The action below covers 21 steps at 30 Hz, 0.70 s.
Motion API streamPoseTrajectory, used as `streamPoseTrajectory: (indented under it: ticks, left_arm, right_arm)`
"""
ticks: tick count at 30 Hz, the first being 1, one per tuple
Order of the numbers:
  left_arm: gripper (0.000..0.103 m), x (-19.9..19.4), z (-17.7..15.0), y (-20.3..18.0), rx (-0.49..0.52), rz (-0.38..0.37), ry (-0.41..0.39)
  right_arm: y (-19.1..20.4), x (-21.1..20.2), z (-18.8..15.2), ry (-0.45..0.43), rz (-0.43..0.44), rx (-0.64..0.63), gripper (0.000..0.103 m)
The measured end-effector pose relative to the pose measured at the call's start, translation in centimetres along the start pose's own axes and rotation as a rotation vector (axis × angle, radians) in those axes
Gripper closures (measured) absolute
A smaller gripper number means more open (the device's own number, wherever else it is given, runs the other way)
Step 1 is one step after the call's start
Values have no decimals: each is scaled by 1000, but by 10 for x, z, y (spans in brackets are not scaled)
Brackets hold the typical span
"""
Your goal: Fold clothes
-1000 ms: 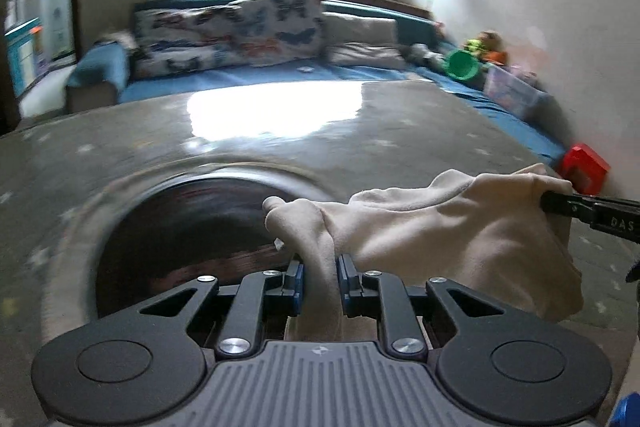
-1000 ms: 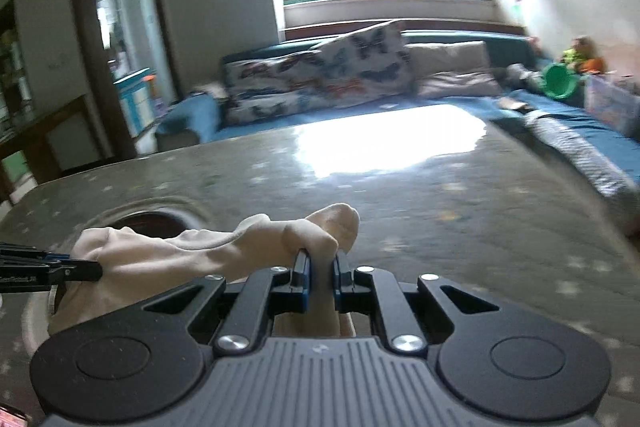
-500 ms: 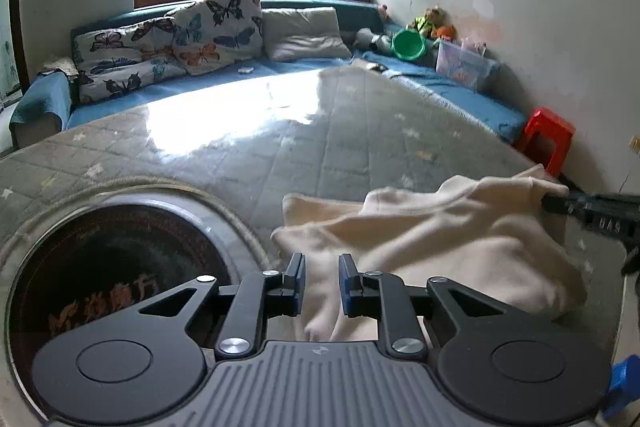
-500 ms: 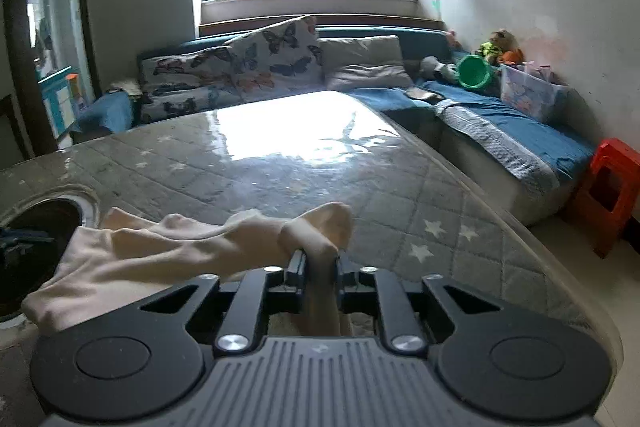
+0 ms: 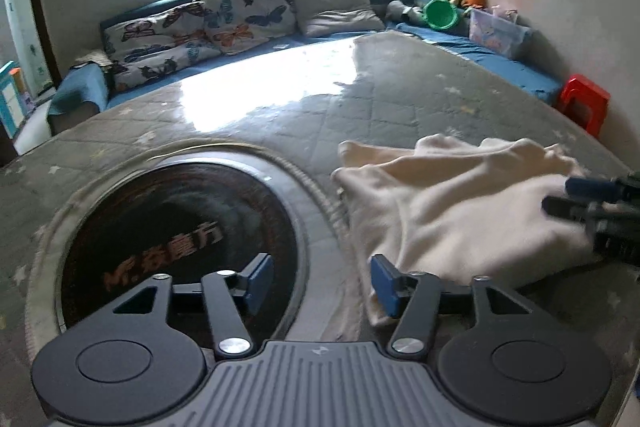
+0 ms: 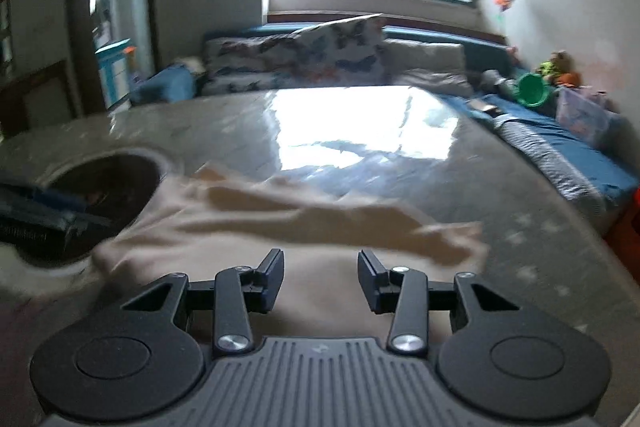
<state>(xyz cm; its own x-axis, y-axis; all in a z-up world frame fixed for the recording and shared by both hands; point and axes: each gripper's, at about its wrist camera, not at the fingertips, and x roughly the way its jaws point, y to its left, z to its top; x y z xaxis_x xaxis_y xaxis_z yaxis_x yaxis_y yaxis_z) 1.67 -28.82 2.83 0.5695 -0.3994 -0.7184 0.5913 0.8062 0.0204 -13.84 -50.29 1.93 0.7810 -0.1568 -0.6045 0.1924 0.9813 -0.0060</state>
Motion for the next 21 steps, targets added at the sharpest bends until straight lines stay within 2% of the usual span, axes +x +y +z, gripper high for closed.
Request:
streamPoseTrajectory:
  ticks: [6, 10, 13, 16, 20, 21]
  left_arm:
    - [32, -16, -13, 12, -13, 67, 11]
    - [26, -26, -23, 22, -30, 119, 9]
    - [25, -33, -29, 31, -46, 155, 4]
    - [18, -43, -36, 41, -58, 193, -4]
    - [12, -57, -51, 73, -126, 270, -12]
    - [10, -60, -55, 82, -147, 291, -12]
  right_arm:
    - [29, -2, -12, -4, -27, -71, 60]
    - [35, -10, -6, -23, 11, -70, 54]
    - [47, -6, -8, -8, 22, -101, 55]
    - [54, -9, -6, -28, 17, -104, 54]
    - [67, -19, 5, -66, 87, -87, 53]
    - [73, -20, 7, -72, 113, -97, 49]
